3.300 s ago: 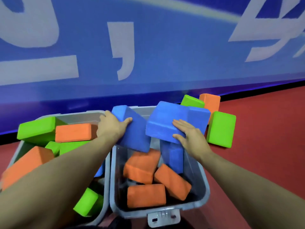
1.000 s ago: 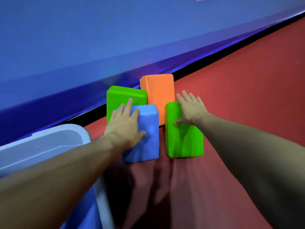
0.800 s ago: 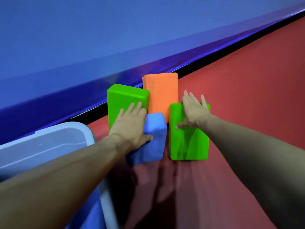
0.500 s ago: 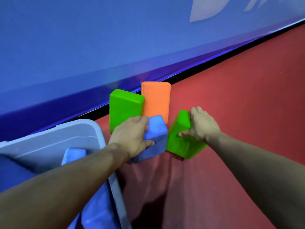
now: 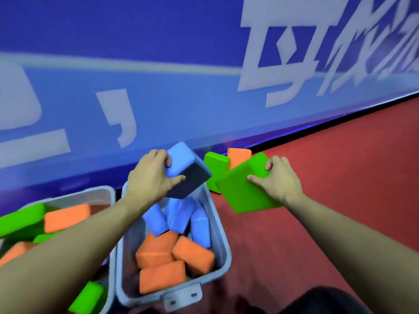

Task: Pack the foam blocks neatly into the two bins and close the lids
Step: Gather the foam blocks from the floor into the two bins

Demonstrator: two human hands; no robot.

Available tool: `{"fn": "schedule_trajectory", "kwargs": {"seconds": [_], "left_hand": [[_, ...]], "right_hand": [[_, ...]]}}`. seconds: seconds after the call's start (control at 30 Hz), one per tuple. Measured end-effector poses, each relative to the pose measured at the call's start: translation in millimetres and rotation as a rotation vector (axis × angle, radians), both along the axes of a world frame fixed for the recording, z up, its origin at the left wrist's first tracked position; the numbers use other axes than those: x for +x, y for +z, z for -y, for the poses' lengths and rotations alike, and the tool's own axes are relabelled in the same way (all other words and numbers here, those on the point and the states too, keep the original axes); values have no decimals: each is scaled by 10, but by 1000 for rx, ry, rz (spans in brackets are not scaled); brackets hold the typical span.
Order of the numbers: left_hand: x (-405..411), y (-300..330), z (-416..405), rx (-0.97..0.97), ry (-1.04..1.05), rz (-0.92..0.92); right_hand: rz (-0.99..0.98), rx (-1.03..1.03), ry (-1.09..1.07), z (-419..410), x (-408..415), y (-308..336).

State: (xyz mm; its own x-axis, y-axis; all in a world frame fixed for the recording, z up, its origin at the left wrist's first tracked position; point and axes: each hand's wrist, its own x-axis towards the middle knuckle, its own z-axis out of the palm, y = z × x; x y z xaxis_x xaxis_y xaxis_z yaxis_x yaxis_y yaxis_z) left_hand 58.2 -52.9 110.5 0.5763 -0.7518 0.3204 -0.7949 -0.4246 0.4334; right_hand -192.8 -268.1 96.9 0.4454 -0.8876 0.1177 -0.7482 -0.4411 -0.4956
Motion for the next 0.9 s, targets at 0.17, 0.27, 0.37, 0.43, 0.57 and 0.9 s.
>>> {"fn": "schedule_trajectory", "kwargs": {"seconds": [0.17, 0.27, 0.37, 0.43, 0.57, 0.9], "left_hand": [[-69, 88, -1041, -196, 316, -186], [-77, -182, -1372, -280, 509, -386], [-49, -578, -1485, -306, 680, -616], [6, -835, -1472, -277, 710, -688], [167, -1266, -1411, -102, 621, -838], [329, -1828, -1200, 208, 488, -970]], "right_hand": [[62, -19, 59, -1074, 129, 260], [6, -42, 92, -1422, 214, 84], [25, -68, 133, -1517, 345, -173], [60, -88, 156, -1462, 490, -329], [129, -107, 216, -1259, 831, -633], [-76, -275, 375, -887, 1698, -1403]]}}
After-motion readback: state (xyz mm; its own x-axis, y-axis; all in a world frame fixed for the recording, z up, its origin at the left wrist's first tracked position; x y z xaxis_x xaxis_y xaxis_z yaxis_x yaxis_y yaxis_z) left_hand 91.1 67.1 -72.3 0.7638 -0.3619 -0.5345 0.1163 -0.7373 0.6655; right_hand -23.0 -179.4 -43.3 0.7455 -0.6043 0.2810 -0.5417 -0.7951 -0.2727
